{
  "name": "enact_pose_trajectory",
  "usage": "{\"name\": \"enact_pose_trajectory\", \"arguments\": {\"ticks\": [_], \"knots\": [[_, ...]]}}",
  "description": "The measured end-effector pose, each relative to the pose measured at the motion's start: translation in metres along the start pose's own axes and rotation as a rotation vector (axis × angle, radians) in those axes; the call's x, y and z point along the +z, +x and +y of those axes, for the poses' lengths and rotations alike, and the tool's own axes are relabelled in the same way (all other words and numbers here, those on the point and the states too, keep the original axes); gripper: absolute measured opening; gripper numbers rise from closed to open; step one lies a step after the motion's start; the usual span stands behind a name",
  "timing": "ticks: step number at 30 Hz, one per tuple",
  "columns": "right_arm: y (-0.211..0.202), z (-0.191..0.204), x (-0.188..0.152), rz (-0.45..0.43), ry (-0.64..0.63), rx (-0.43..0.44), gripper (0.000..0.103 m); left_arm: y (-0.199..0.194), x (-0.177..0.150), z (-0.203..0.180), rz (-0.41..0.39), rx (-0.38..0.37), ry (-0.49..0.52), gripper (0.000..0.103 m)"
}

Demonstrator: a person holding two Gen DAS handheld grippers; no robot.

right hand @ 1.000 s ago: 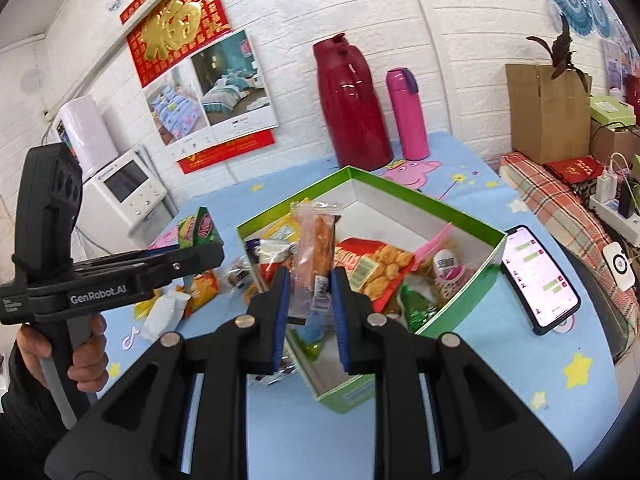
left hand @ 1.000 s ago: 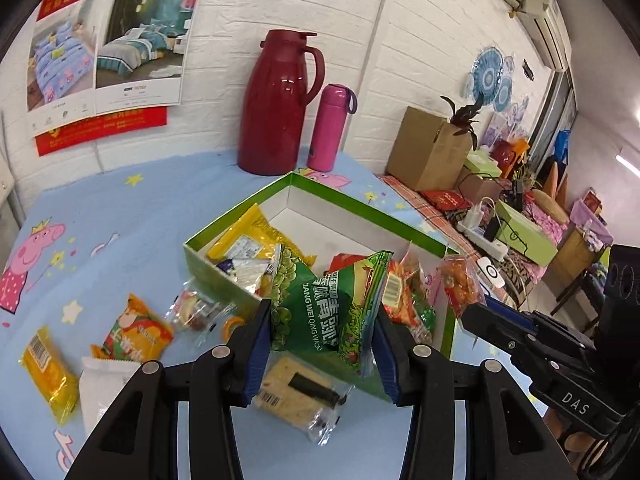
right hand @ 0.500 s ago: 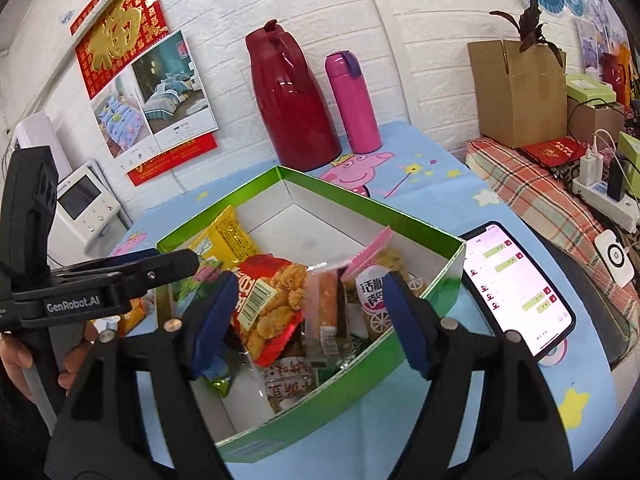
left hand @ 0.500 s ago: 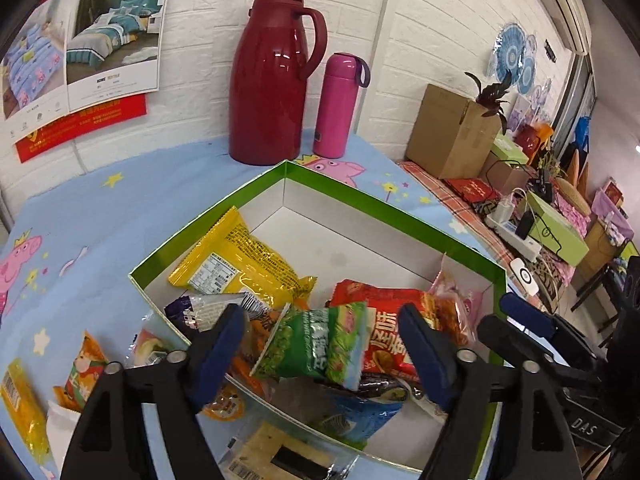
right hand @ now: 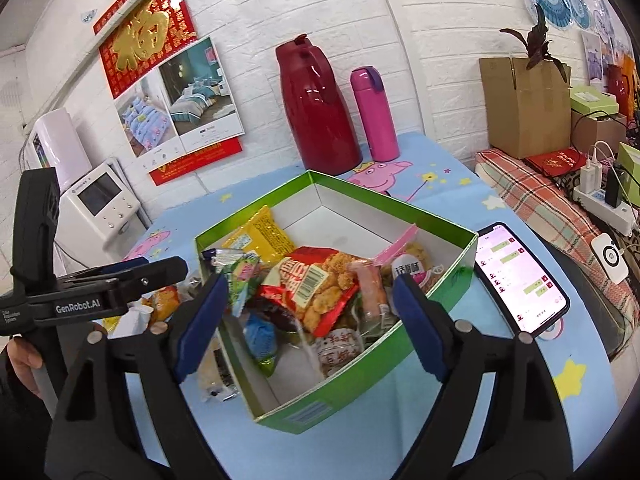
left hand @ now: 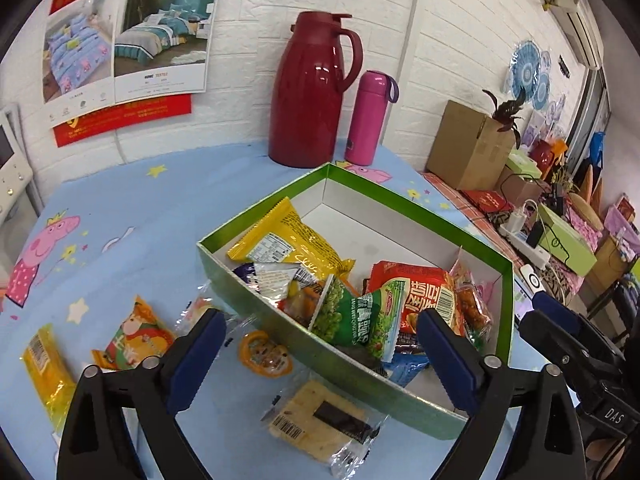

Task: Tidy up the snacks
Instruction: 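Carry both packets into the green box and open both tools, then grasp the cream cracker packet with the left tool while the right tool grasps a small clear packet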

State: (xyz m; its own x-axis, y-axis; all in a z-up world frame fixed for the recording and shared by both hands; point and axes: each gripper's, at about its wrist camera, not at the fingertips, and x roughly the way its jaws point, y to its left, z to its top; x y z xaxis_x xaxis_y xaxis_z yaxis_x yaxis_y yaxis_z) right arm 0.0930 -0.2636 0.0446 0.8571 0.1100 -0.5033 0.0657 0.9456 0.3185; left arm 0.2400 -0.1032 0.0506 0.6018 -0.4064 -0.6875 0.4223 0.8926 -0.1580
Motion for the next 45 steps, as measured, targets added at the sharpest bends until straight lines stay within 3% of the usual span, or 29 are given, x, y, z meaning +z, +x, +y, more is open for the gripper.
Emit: {"name": "enact_pose_trajectory", "arguments": {"ticks": [5, 12, 14, 20, 23, 27, 28, 29, 30, 32, 37, 42, 45], "knots": [[-0.017, 0.030, -0.012, 0.013, -0.025, 0.060, 0.085, -0.025, -0.013, 0.017, -0.029, 0.011, -0.003, 0.103], [-0.026, 0.049, -0.048, 0.087, 0.020, 0.159, 0.085, -0.014, -0.048, 0.025, 0.093, -0.078, 0.037, 0.102], [-0.024, 0.048, -0.060, 0.127, 0.034, 0.161, 0.081, -0.002, -0.057, 0.022, 0.134, -0.093, 0.075, 0.102], [-0.003, 0.037, -0.088, 0.248, 0.092, 0.152, 0.061, 0.038, -0.064, 0.024, 0.244, -0.134, 0.080, 0.082], [0.006, 0.034, -0.094, 0.278, 0.120, 0.170, 0.060, 0.057, -0.065, 0.030, 0.283, -0.143, 0.054, 0.079], [0.011, 0.030, -0.096, 0.283, 0.133, 0.171, 0.060, 0.063, -0.061, 0.029, 0.263, -0.143, 0.065, 0.079], [0.013, 0.028, -0.096, 0.283, 0.137, 0.173, 0.060, 0.063, -0.061, 0.028, 0.264, -0.139, 0.078, 0.074], [0.013, 0.028, -0.097, 0.282, 0.135, 0.172, 0.060, 0.061, -0.063, 0.024, 0.261, -0.129, 0.106, 0.069], [0.014, 0.026, -0.098, 0.284, 0.138, 0.169, 0.060, 0.060, -0.064, 0.023, 0.264, -0.165, 0.108, 0.054], [0.014, 0.023, -0.099, 0.285, 0.148, 0.169, 0.060, 0.053, -0.071, 0.022, 0.277, -0.201, 0.081, 0.048], [0.009, 0.017, -0.103, 0.290, 0.163, 0.171, 0.059, 0.026, -0.100, 0.011, 0.278, -0.249, 0.091, 0.047], [-0.001, 0.014, -0.113, 0.322, 0.228, 0.233, 0.060, -0.005, -0.127, 0.010, 0.301, -0.310, 0.029, 0.048], [-0.002, 0.013, -0.118, 0.345, 0.260, 0.257, 0.059, -0.012, -0.135, 0.013, 0.312, -0.307, 0.037, 0.048]]}}
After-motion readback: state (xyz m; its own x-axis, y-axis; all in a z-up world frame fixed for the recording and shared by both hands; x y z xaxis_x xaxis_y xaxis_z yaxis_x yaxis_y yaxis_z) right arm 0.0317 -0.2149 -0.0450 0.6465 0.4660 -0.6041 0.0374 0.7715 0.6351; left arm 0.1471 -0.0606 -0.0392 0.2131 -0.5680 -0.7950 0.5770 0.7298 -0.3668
